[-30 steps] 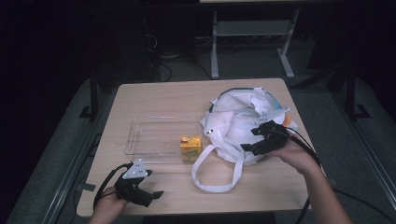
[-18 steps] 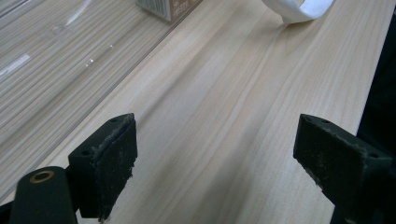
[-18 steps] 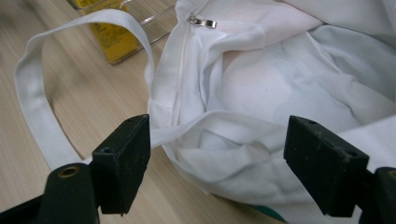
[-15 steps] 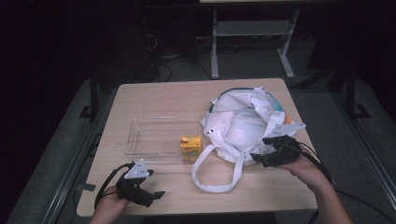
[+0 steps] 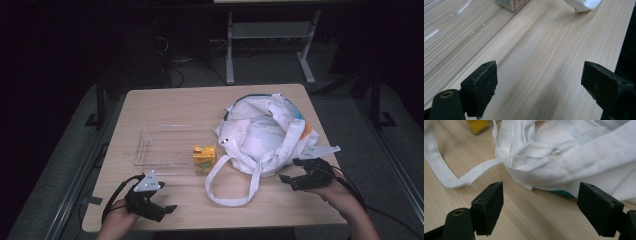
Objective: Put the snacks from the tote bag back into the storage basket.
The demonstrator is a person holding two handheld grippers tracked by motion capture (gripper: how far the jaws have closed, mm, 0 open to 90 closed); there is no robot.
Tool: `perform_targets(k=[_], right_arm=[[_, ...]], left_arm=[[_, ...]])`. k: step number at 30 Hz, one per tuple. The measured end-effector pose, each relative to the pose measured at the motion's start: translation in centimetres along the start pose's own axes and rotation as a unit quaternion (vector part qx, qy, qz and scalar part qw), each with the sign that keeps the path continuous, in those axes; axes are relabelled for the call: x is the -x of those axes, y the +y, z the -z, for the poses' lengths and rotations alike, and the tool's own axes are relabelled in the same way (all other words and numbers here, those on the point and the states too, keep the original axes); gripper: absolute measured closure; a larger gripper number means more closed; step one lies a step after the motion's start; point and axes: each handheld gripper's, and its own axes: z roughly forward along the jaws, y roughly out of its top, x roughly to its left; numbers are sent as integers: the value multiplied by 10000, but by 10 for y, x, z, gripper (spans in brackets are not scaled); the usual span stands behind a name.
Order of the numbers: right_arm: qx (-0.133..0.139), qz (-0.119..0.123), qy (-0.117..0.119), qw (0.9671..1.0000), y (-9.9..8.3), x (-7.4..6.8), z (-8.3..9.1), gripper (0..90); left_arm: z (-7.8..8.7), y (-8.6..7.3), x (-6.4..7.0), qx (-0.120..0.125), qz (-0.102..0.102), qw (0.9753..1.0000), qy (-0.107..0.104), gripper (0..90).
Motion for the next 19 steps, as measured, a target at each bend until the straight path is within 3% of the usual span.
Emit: perform_targets(k=[19], right_arm=[[-124,-79,19,9999,-12,6,-9,203]], left_arm=[[0,-3,-3,-81,51,9999,56,134]])
